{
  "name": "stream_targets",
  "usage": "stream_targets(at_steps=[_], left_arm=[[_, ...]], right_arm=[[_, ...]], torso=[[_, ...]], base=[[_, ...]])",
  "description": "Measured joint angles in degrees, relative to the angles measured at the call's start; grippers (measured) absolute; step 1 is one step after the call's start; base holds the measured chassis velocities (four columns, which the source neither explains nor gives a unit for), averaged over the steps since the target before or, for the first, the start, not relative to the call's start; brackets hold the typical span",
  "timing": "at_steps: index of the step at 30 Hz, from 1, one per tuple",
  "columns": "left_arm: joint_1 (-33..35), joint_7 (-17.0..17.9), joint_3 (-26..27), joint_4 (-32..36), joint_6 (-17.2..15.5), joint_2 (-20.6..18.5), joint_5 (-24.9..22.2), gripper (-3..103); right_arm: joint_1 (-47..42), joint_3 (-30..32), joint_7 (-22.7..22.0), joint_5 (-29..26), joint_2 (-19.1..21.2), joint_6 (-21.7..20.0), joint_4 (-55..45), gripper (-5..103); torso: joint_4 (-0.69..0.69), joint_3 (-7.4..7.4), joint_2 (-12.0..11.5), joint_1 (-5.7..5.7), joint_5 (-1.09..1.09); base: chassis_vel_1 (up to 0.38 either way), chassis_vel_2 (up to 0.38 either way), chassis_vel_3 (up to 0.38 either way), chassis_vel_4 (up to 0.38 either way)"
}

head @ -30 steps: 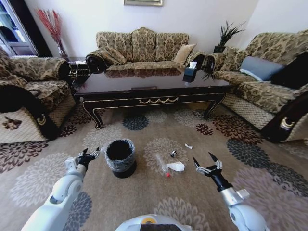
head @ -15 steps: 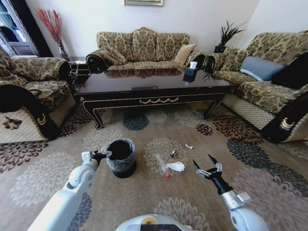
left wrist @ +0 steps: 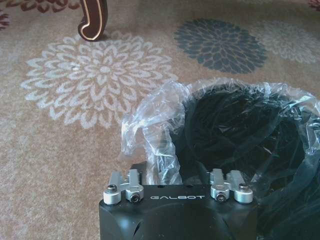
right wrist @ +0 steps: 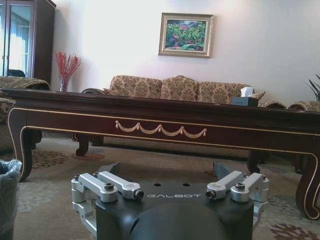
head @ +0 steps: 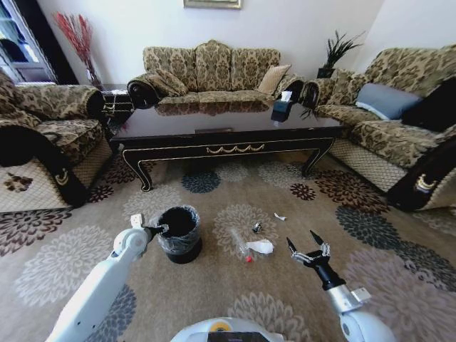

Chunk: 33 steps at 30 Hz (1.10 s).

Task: Move to the front of the table and pick up the trash from the floor, then place it into the trash bin.

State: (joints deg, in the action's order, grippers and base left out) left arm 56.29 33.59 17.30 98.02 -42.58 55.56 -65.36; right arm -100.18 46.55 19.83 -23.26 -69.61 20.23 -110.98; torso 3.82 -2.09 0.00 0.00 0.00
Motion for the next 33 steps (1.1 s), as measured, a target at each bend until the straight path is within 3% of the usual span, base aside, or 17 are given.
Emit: stream_targets(at_steps=[3,6,8,12,14,17,20,23,25,28,30,33], left_arm=[[-0.27,-0.04,-0.39,-0.45,0.0,0.1,-0.01,52],[-0.44,-0.06,-0.51,-1.07,0.1,0.32,0.08,35],[-0.43,-0.07,-0.49,-1.16,0.13,0.39,0.15,35],[0.42,-0.48,-0.24,-1.24,0.28,0.48,1.33,14],[0.53,-0.59,-0.23,-1.23,0.29,0.45,1.56,14],[1.37,-0.9,0.25,-0.58,0.25,0.03,1.89,2],[1.96,-0.9,0.8,0.12,0.25,-0.38,1.88,2],[3.76,-0.9,2.42,2.74,0.28,-1.68,1.87,2],[4.18,-0.88,2.72,3.33,0.28,-2.01,1.87,2],[7.44,-0.68,5.29,7.63,0.28,-4.43,1.73,2],[7.84,-0.68,5.63,8.13,0.29,-4.7,1.73,2],[11.2,-0.02,8.71,12.0,0.34,-6.75,1.36,2]], right_arm=[[-0.04,0.18,-0.02,-0.01,0.05,0.02,-0.02,100],[-0.01,0.44,-0.18,-0.03,0.17,0.02,-0.08,100],[0.04,0.48,-0.27,-0.02,0.17,0.02,-0.08,100],[0.73,0.22,-1.5,0.05,0.28,-0.05,0.6,100],[0.85,0.14,-1.64,0.05,0.33,-0.08,0.71,100],[1.12,-0.39,-3.58,0.27,0.67,-2.02,0.72,100],[1.37,-0.42,-4.71,1.36,1.09,-3.22,0.72,100],[4.13,-1.21,-9.48,4.02,3.91,-5.91,2.41,100],[5.04,-1.49,-10.23,3.97,4.74,-6.46,2.94,100],[11.62,-4.52,-12.9,0.37,10.47,-9.55,7.51,100],[12.46,-5.0,-13.08,-0.05,11.03,-9.82,8.18,100],[20.09,-10.35,-13.53,-2.96,14.92,-10.94,15.93,100]], torso=[[0.0,0.0,0.0,0.0,0.0],[-0.02,0.0,0.0,0.0,0.01],[-0.02,0.0,0.0,0.0,0.01],[0.0,0.0,0.0,0.0,0.0],[0.01,0.0,0.0,0.0,0.0],[0.0,0.0,0.0,0.0,0.0],[0.01,0.0,0.0,0.0,-0.03],[0.02,0.0,0.0,0.0,0.0],[0.02,0.0,0.0,0.0,0.01],[0.01,0.0,0.0,0.0,-0.02],[0.0,0.0,0.0,0.0,0.0],[-0.02,0.0,0.0,0.0,0.0]], base=[[0.0,0.0,0.0,0.0],[0.0,0.0,0.0,0.0],[0.0,0.0,0.0,0.0],[0.0,0.0,0.0,0.0],[0.0,0.0,0.0,0.0],[0.0,0.0,0.0,0.0],[0.0,0.0,0.0,0.0],[0.0,0.0,0.0,0.0],[0.0,0.0,0.0,0.0],[0.0,0.0,0.0,0.0],[0.0,0.0,0.0,0.0],[0.0,0.0,0.0,0.0]])
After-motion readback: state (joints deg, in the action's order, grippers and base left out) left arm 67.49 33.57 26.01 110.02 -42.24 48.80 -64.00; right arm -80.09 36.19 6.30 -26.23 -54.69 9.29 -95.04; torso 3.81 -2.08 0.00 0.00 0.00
